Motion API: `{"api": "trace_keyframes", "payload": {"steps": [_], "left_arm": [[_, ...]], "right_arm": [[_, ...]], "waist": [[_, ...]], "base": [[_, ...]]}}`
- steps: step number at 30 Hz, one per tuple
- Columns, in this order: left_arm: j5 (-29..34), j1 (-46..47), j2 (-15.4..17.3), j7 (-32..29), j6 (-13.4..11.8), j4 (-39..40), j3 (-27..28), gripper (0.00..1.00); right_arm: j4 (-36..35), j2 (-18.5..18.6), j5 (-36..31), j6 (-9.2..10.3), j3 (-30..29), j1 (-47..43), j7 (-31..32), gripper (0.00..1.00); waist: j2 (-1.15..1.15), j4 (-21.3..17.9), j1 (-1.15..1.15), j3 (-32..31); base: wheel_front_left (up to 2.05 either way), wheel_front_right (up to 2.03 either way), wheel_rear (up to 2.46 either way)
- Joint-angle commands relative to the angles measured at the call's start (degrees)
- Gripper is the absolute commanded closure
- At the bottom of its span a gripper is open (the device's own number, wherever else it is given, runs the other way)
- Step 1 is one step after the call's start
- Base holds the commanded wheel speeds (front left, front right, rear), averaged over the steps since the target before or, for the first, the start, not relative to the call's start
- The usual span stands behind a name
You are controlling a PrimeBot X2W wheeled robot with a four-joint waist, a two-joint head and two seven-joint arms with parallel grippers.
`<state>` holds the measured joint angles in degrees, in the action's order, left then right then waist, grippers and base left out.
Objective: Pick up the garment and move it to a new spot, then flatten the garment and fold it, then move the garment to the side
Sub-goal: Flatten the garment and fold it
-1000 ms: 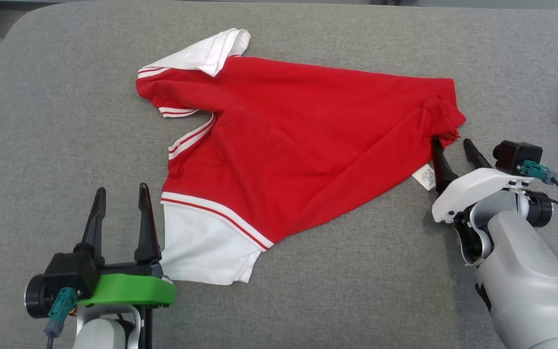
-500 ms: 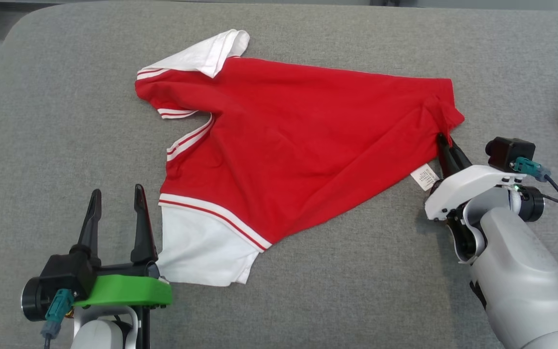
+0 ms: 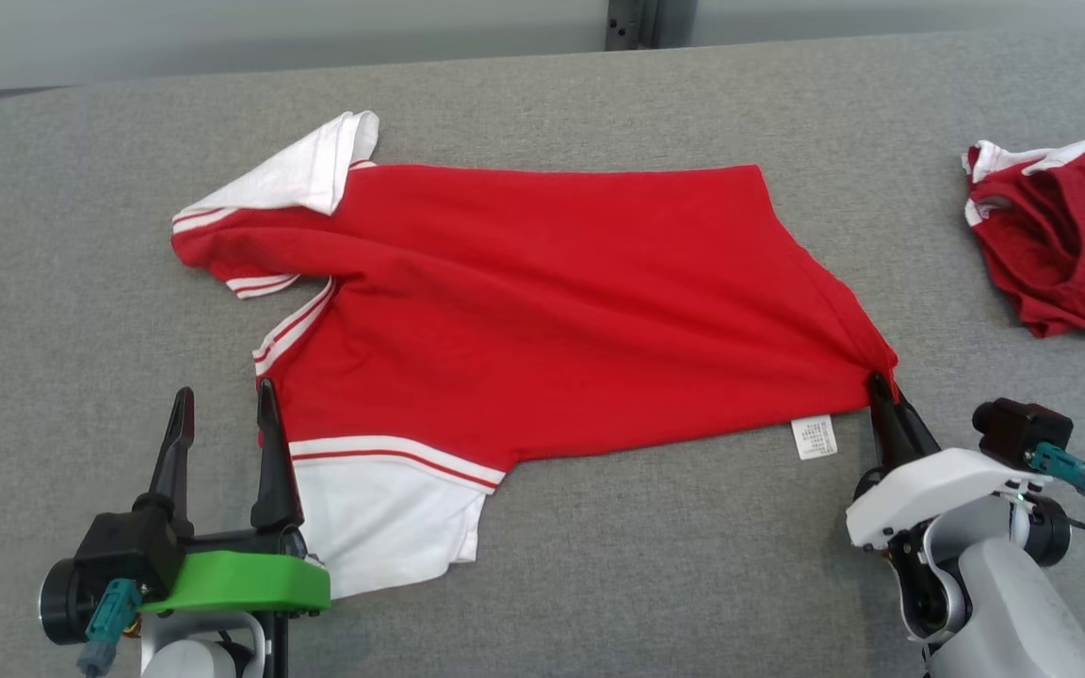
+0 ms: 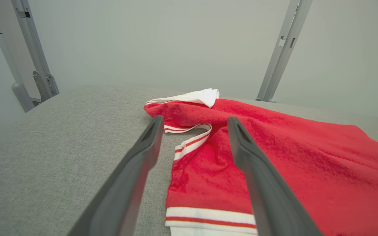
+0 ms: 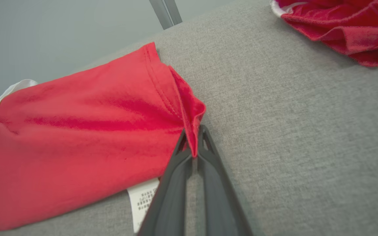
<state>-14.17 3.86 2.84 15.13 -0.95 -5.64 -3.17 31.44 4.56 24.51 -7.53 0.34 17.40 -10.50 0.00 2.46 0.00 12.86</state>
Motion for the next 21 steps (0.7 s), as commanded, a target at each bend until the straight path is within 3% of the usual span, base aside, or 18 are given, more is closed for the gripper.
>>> {"api": "trace_keyframes", "payload": {"steps": [1, 5, 6, 7, 8, 9, 21], "left_arm": [[-0.36, -1.06, 0.12, 0.0, 0.05, 0.16, 0.15, 0.0], [-0.27, -1.14, 0.12, 0.0, 0.31, -0.22, 0.16, 0.0], [-0.29, -1.12, 0.12, 0.01, 0.35, -0.36, 0.12, 0.0], [-0.3, -1.09, 0.12, 0.0, 0.32, -0.5, 0.08, 0.0], [-0.3, -1.16, 0.12, 0.0, 0.39, -0.67, 0.03, 0.0], [-0.3, -1.3, 0.12, 0.01, 0.44, -0.81, 0.06, 0.0], [-0.57, -4.05, 0.12, 0.01, 0.46, -1.02, 0.05, 0.0]], "right_arm": [[-1.58, -0.15, -0.41, 0.08, -1.21, -1.96, 0.91, 1.0], [-5.34, -1.09, -1.26, 0.08, -3.7, -5.24, 3.49, 1.0], [-5.94, -1.22, -1.41, 0.08, -4.25, -5.92, 3.97, 0.96], [-6.31, -1.27, -1.56, 0.08, -4.77, -6.43, 4.26, 0.69], [-6.64, -1.33, -1.63, 0.08, -5.2, -6.93, 4.6, 0.2], [-6.86, -1.41, -1.66, 0.08, -5.63, -7.37, 4.7, 0.0], [-8.09, -1.61, -3.08, 0.07, -10.12, -10.55, 2.74, 0.0]], "waist": [[0.0, -2.28, 0.0, -1.69], [0.0, -3.18, 0.0, -2.28], [0.0, -3.26, 0.0, -2.43], [0.0, -3.31, 0.0, -2.55], [0.0, -3.36, 0.0, -2.73], [0.0, -3.38, 0.0, -2.91], [0.0, -2.9, 0.0, -6.02]], "base": [[0.0, 0.0, 0.0], [0.0, 0.0, 0.0], [0.0, 0.0, 0.0], [0.0, 0.0, 0.0], [0.0, 0.0, 0.0], [0.0, 0.0, 0.0], [0.0, 0.0, 0.0]]}}
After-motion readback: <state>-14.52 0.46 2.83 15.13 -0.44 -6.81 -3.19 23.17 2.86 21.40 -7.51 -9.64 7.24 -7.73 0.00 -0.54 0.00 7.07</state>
